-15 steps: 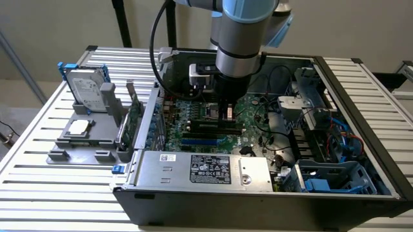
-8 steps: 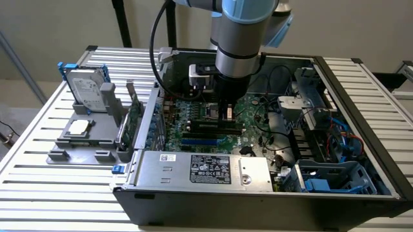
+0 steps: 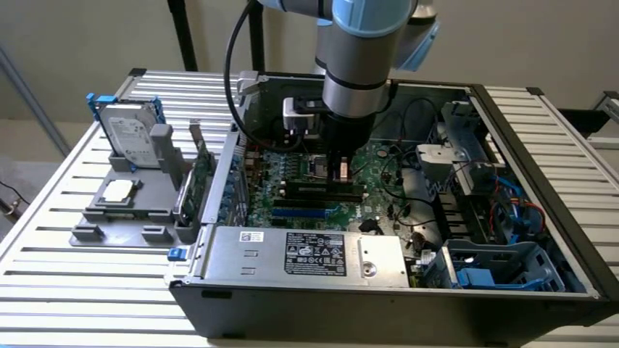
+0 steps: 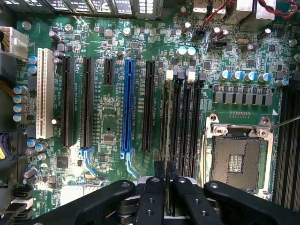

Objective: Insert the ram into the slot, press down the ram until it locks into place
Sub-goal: 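Insert the ram into the slot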

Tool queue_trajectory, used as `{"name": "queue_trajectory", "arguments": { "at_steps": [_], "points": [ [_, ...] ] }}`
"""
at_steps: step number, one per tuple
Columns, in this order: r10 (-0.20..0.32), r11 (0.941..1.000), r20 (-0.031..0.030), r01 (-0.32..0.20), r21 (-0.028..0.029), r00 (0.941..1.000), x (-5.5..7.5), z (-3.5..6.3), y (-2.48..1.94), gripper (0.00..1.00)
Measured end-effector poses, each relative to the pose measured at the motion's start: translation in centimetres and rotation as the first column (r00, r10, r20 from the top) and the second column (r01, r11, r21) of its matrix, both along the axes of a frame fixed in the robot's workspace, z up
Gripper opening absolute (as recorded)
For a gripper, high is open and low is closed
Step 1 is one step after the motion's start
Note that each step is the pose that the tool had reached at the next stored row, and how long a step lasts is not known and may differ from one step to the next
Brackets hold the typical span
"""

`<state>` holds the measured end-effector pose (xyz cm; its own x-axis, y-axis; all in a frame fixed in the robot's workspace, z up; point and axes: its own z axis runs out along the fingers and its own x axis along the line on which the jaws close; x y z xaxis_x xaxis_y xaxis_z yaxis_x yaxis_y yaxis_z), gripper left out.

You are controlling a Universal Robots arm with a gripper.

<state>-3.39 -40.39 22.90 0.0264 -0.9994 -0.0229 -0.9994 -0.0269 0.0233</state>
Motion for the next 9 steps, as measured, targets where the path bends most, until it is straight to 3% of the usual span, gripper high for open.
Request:
{"name": "queue_trajectory", "arguments": {
  "at_steps": [9],
  "points": [
    [0.000,1.0000,0.0002,0.000,0.0018,1.0000,-0.09,-0.10,0.05,0.13]
  ]
}}
